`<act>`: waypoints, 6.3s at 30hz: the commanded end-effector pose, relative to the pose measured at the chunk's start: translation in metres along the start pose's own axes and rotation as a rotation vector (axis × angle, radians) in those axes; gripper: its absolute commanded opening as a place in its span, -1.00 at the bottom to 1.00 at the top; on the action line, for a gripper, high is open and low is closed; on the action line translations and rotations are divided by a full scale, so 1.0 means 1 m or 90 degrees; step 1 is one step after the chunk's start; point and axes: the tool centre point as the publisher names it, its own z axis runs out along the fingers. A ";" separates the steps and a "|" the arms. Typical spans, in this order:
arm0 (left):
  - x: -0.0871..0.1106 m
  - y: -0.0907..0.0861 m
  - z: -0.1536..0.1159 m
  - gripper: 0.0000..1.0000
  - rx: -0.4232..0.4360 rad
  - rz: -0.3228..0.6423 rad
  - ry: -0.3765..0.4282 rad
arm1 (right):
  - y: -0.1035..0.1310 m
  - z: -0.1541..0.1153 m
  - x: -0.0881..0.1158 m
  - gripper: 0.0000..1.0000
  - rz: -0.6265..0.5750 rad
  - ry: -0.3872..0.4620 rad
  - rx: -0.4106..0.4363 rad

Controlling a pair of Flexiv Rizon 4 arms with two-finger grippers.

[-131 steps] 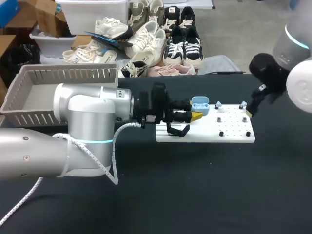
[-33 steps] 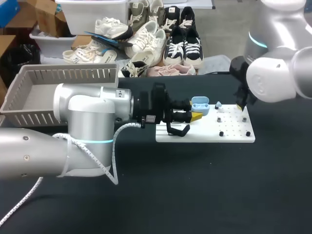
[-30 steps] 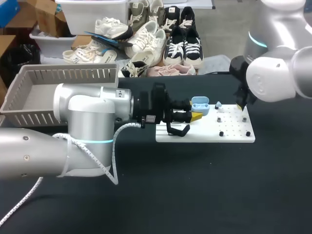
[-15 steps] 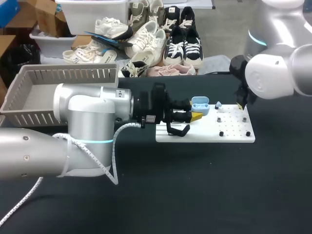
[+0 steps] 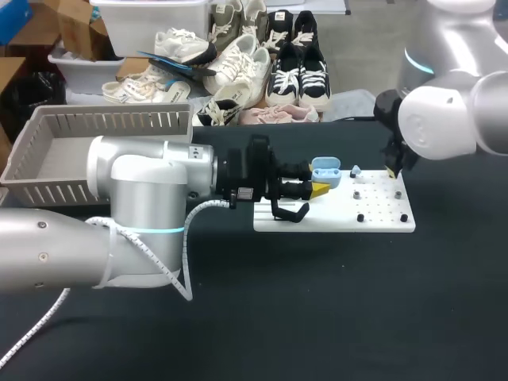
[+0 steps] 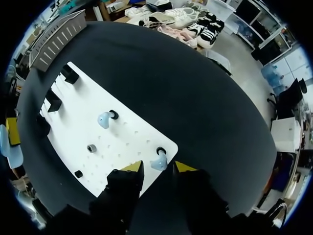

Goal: Pick up each earbud case from the left stands, insert the matching earbuds, close the lid, and place the case in the box.

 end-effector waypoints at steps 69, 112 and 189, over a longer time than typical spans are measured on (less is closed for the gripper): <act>0.000 -0.001 0.000 -1.00 -0.004 0.001 -0.001 | 0.003 0.005 0.000 -1.00 0.028 0.002 -0.004; 0.000 -0.001 0.000 -1.00 -0.004 0.001 -0.001 | 0.007 -0.023 0.008 -1.00 0.003 -0.020 -0.023; 0.000 -0.001 0.000 -1.00 -0.004 0.001 -0.001 | 0.174 -0.185 0.025 -1.00 0.674 0.028 -0.047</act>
